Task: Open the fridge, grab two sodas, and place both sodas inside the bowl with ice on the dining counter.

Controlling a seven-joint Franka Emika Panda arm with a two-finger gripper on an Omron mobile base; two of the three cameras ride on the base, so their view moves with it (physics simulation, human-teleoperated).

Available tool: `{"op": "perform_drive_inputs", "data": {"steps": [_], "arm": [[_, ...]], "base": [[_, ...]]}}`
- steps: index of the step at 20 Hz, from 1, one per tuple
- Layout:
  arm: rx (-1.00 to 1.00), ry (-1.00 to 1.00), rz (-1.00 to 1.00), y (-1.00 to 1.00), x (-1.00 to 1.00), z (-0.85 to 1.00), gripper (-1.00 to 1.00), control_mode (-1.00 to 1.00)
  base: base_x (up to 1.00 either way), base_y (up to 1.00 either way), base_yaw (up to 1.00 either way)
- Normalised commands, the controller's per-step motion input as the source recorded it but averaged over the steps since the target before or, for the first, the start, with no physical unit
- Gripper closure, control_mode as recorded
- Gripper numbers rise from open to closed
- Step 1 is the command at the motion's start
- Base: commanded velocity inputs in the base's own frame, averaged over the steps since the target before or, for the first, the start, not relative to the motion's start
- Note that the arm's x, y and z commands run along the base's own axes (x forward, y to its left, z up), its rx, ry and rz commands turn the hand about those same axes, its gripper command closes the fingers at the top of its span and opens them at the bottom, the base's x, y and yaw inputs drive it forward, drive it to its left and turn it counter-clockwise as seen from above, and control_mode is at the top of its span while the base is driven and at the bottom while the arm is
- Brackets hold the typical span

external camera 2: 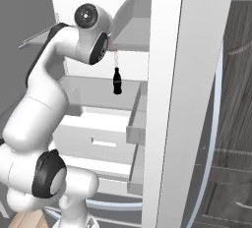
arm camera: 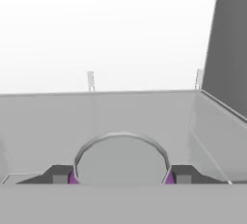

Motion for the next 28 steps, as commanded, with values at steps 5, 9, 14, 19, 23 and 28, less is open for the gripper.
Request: {"op": "perform_drive_inputs", "data": {"steps": [5,9,14,19,23,28], "arm": [[0.00,0.00,0.00,0.00,-1.00,0.00,1.00,-1.00],[0.00,0.00,0.00,0.00,-1.00,0.00,1.00,-1.00],[0.00,0.00,0.00,0.05,-1.00,0.00,1.00,-1.00],[-0.01,0.00,0.00,0.14,-1.00,-0.06,1.00,-1.00],[-0.05,0.00,0.00,0.16,-0.93,-0.20,1.00,-1.00],[-0.11,0.05,0.03,0.34,-0.63,-0.33,1.00,-1.00]], "base": [[0.00,0.00,0.00],[0.00,0.00,0.00],[0.00,0.00,0.00],[0.00,0.00,0.00],[0.00,0.00,0.00],[0.00,0.00,0.00]]}}
